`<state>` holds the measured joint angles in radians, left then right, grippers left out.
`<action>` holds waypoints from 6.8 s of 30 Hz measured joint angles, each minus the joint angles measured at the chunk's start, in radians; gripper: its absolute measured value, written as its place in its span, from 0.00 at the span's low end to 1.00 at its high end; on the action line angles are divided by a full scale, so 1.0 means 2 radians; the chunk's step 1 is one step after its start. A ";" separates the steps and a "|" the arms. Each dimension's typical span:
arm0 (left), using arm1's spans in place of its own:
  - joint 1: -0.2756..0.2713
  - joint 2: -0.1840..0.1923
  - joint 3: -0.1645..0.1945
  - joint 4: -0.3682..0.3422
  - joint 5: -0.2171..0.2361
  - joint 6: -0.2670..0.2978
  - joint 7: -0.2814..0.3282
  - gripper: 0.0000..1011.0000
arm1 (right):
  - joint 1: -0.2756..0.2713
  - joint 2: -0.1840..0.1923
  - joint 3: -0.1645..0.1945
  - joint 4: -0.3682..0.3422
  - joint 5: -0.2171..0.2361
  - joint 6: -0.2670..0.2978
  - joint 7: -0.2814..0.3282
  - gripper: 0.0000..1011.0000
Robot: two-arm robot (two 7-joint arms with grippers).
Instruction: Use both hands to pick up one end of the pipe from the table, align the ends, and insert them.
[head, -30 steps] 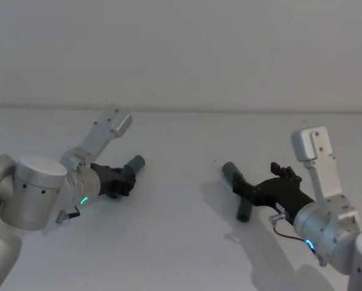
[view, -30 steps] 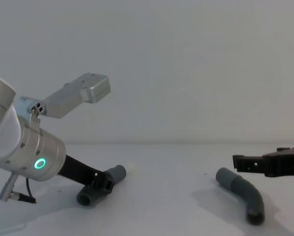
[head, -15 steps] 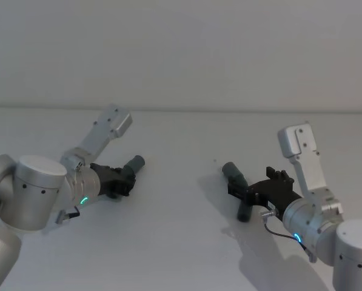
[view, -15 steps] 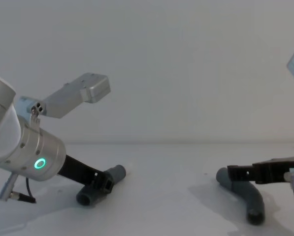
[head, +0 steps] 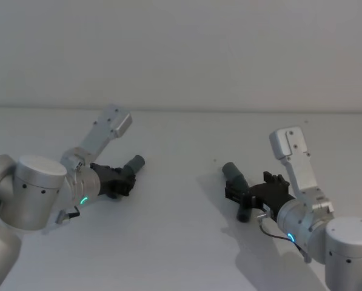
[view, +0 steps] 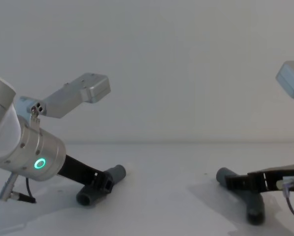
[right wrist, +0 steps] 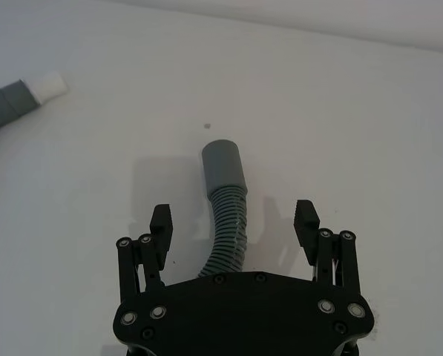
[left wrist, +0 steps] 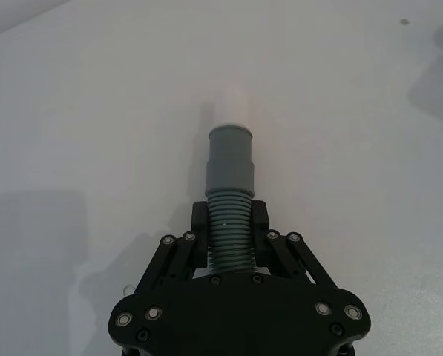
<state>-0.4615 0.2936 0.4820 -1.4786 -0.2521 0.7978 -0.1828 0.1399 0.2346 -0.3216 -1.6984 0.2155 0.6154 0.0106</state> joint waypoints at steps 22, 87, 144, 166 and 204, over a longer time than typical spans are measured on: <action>0.000 0.000 0.000 0.000 0.000 0.000 0.000 0.31 | 0.010 -0.016 0.000 0.023 -0.011 0.014 -0.004 0.99; -0.025 0.002 0.041 -0.008 0.033 0.009 -0.007 0.31 | 0.017 -0.019 0.018 0.028 0.004 -0.016 0.045 0.12; -0.081 0.186 0.095 -0.101 0.027 -0.148 -0.288 0.31 | 0.078 0.187 -0.026 0.153 0.051 -0.499 0.458 0.12; -0.121 0.201 0.123 -0.083 0.005 -0.190 -0.383 0.31 | 0.098 0.194 -0.048 0.170 0.054 -0.536 0.493 0.12; -0.144 0.198 0.140 -0.055 -0.015 -0.203 -0.399 0.31 | 0.112 0.190 -0.067 0.176 0.048 -0.491 0.460 0.12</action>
<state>-0.7500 0.6891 0.7614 -1.5894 -0.2823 0.3921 -0.9798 0.3632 0.6145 -0.4548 -1.3465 0.3116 -0.3675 0.9315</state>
